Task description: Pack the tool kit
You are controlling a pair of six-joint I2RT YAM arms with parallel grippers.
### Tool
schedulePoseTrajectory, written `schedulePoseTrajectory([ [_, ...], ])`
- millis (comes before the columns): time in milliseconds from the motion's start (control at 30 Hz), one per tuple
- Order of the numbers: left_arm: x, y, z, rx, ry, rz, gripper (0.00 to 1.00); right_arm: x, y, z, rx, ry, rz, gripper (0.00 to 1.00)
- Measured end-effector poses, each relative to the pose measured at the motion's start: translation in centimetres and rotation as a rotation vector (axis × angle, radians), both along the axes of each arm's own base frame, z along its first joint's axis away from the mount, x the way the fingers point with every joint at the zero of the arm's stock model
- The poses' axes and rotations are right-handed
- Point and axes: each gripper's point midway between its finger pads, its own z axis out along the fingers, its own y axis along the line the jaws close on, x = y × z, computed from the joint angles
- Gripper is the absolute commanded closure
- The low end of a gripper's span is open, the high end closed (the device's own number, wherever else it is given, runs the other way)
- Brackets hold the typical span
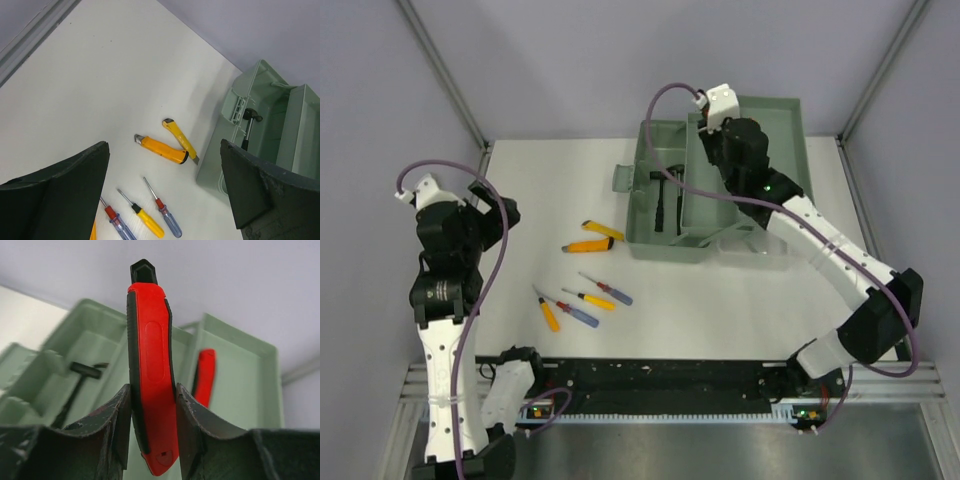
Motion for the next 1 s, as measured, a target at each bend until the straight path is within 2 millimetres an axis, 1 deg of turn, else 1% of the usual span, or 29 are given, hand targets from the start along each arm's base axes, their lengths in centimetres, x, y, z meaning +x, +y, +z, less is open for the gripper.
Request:
schedulePoseTrajectory([
  [100,0.1,-0.2,-0.4,-0.006,0.01,-0.013,0.05,1.4,-4.9,-0.8,0.017,0.018,-0.162,0.97],
  [167,0.2,-0.5,-0.7,-0.013,0.018,-0.028,0.05,2.1,-7.7,-1.7,0.026,0.04,-0.249,0.98],
  [300,0.3,-0.9,-1.1,-0.023,0.026,-0.05,0.05,3.5,-11.9,-2.8,0.048,0.063,-0.381,0.98],
  [367,0.3,-1.0,-1.1,-0.026,0.027,-0.058,0.05,4.4,-13.7,-4.2,0.054,0.088,-0.443,0.98],
  [433,0.3,-1.1,-1.1,-0.028,0.027,-0.063,0.05,5.3,-15.0,-6.1,0.051,0.125,-0.491,0.98],
  [567,0.4,-1.2,-1.1,-0.028,0.025,-0.066,0.05,6.4,-16.6,-10.1,0.036,0.214,-0.544,0.96],
  [667,0.4,-1.2,-1.0,-0.026,0.022,-0.067,0.05,6.6,-16.9,-11.5,0.037,0.25,-0.552,0.93],
  [733,0.4,-1.2,-1.1,-0.026,0.023,-0.067,0.05,6.6,-16.7,-11.6,0.041,0.26,-0.545,0.9],
  [867,0.6,-1.3,-1.2,-0.029,0.024,-0.074,0.05,7.0,-16.3,-10.1,0.082,0.239,-0.532,0.8],
  [967,0.8,-1.6,-1.8,-0.035,0.032,-0.09,0.05,7.1,-16.6,-9.0,0.12,0.225,-0.534,0.69],
  [1000,0.9,-1.7,-2.0,-0.038,0.038,-0.1,0.05,7.0,-16.9,-8.7,0.132,0.224,-0.539,0.67],
])
